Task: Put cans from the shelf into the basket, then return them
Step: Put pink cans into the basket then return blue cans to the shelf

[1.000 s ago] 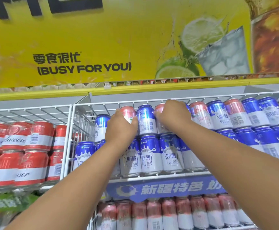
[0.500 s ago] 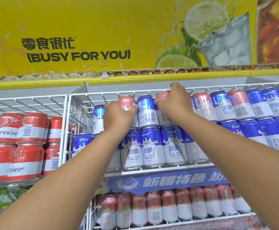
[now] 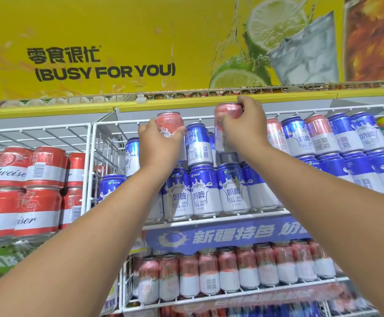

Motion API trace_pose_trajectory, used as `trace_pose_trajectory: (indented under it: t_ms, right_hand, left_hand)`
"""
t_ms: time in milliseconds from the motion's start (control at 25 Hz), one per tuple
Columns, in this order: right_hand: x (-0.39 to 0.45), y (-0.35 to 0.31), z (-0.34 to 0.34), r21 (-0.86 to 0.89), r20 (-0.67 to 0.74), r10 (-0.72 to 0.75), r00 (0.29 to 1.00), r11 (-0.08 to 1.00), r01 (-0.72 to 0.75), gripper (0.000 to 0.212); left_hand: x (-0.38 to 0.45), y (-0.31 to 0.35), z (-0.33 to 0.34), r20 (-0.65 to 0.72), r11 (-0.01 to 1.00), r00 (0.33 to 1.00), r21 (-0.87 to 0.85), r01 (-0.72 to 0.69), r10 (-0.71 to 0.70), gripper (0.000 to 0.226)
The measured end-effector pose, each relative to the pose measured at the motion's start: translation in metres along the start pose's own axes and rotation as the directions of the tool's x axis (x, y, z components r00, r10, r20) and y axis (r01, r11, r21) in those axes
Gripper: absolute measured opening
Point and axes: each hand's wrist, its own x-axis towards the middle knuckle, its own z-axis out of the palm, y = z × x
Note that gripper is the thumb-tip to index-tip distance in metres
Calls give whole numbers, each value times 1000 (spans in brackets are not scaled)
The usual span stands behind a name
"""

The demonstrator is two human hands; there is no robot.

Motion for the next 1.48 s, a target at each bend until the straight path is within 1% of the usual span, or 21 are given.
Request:
trace_pose_trajectory:
  t_ms: [80,280,360,480,520,640,720,760,880,920,1000,1120,1160,1240,1280,1360,1480]
  right_hand:
    - [0,-6,-7,49,14,-12,1000,999,12,65]
    - [-30,-2,-28,122,129,40,991,991,-56,71]
    - [-45,1,-39,155,170,57,984,984,-84,72]
    - [-63,0,-60,189,223,69,972,975,-112,72]
    - [-70,0,-68,206,234,68,970,971,-118,70]
    - [-101,7,-96,255,293,72,954,955,-150,57]
    - [-127,26,-112,250,361,81,929,951,-181,55]
    - [-141,38,-118,240,392,84,916,952,-190,55]
    - [-180,81,-120,190,475,104,874,958,-217,56]
    - [-192,95,-119,169,504,123,855,957,-237,55]
    - [-214,120,-113,131,551,163,819,952,-277,56]
    - [-244,151,-99,108,595,206,777,937,-331,58]
    - [-254,160,-94,103,601,222,768,931,-350,58]
    - [-275,179,-80,81,606,255,754,922,-378,59]
    - [-286,189,-72,65,611,273,743,918,-391,58]
    - [-307,208,-55,52,616,317,721,897,-439,54]
    - [-336,239,-31,34,618,381,687,860,-508,35]
  left_hand:
    - [-4,4,-4,-7,1000,1000,-1,2,-2,47]
    - [-24,11,-14,7,999,999,-40,-36,36,41]
    - [-32,10,-20,5,998,999,-53,-45,45,43]
    - [-53,15,-32,6,996,1000,-92,-16,16,51]
    - [-64,18,-37,0,995,1000,-103,-8,8,50]
    - [-105,23,-47,-8,993,1000,-111,26,-27,32]
    - [-145,18,-50,1,993,998,-100,62,-62,20]
    - [-165,15,-50,8,993,997,-91,78,-78,19]
    - [-220,-10,-40,37,986,987,-50,161,-159,25]
    - [-235,-21,-34,61,982,981,-27,184,-183,23]
    - [-260,-46,-24,88,978,975,38,203,-206,23]
    - [-286,-88,-9,139,971,961,58,233,-239,22]
    - [-295,-102,-5,156,966,954,76,247,-256,25]
    - [-309,-131,5,183,956,941,128,266,-286,42]
    - [-315,-146,9,196,951,934,139,275,-299,45]
    - [-326,-174,17,223,943,918,132,307,-330,38]
    - [-343,-217,28,270,939,899,122,322,-344,30]
